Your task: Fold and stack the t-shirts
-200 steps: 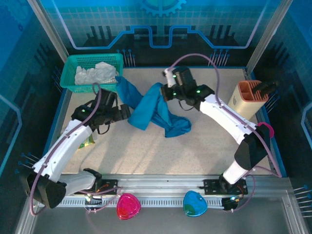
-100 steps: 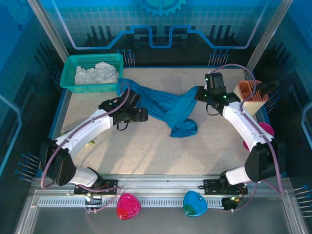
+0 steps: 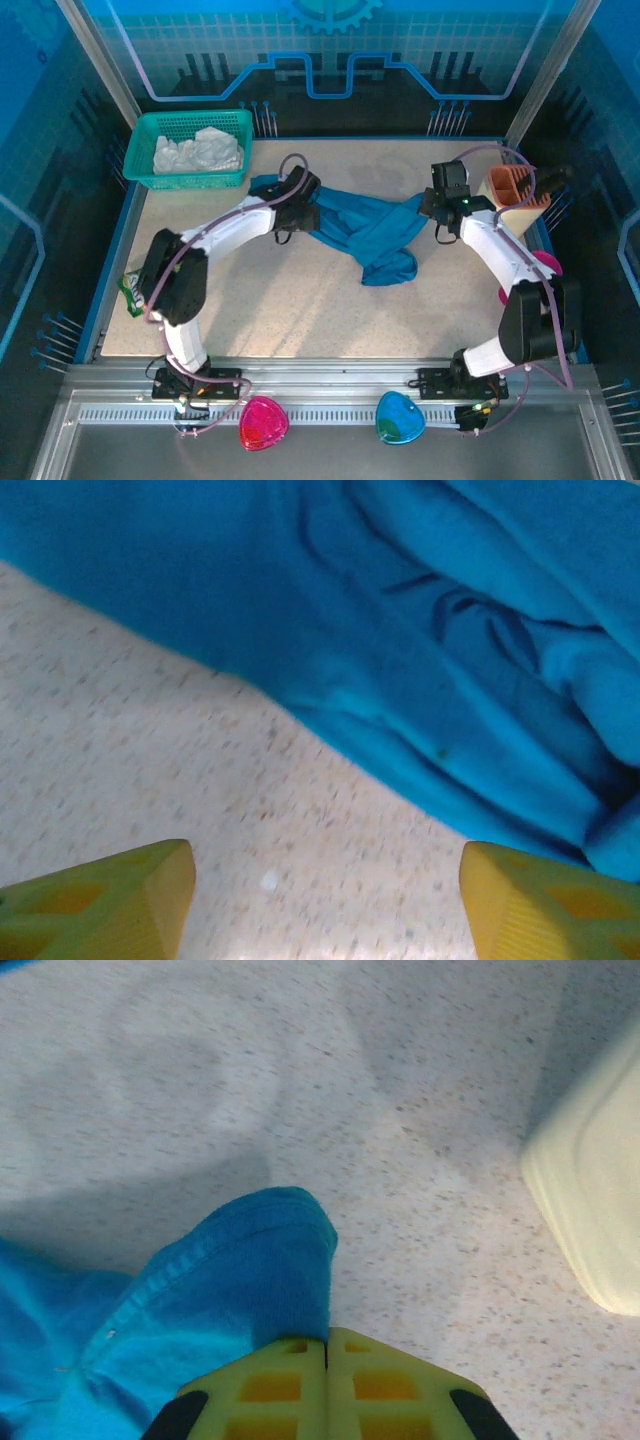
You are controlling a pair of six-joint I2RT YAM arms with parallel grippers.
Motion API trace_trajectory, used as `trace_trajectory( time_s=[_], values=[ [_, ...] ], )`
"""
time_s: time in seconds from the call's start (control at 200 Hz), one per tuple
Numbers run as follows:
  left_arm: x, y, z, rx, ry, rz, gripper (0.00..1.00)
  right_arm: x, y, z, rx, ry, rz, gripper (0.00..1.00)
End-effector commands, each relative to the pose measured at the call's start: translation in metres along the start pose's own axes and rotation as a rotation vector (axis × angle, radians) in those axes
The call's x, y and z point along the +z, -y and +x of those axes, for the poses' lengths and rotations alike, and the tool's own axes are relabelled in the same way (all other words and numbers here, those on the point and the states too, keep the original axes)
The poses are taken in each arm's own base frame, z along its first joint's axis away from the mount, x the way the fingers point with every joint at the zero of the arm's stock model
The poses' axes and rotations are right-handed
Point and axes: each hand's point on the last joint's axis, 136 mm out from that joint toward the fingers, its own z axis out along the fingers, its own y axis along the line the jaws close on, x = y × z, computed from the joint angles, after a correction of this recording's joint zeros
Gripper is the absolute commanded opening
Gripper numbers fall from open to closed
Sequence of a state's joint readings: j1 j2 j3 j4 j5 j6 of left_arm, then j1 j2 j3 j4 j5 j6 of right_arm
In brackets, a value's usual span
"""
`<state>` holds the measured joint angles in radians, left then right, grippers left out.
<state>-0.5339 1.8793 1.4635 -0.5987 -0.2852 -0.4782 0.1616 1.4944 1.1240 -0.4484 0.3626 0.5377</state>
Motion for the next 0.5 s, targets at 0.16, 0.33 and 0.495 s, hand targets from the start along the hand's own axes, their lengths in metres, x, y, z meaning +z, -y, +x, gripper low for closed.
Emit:
trace_trajectory(
  time_s=[0.16, 0.33, 0.495],
  values=[
    [0.066, 0.014, -0.036, 0.047, -0.011, -0.038, 0.70, 0.038, 0.024, -0.026, -0.015, -0.026, 0.118, 0.00],
    [0.122, 0.008, -0.015, 0.044, -0.153, -0.049, 0.55, 0.066, 0.008, -0.036, -0.034, -0.092, 0.062, 0.00],
    [0.132, 0.002, 0.027, 0.035, -0.259, -0.043, 0.46, 0.074, -0.011, -0.034, -0.071, -0.152, -0.026, 0.29]
  ],
)
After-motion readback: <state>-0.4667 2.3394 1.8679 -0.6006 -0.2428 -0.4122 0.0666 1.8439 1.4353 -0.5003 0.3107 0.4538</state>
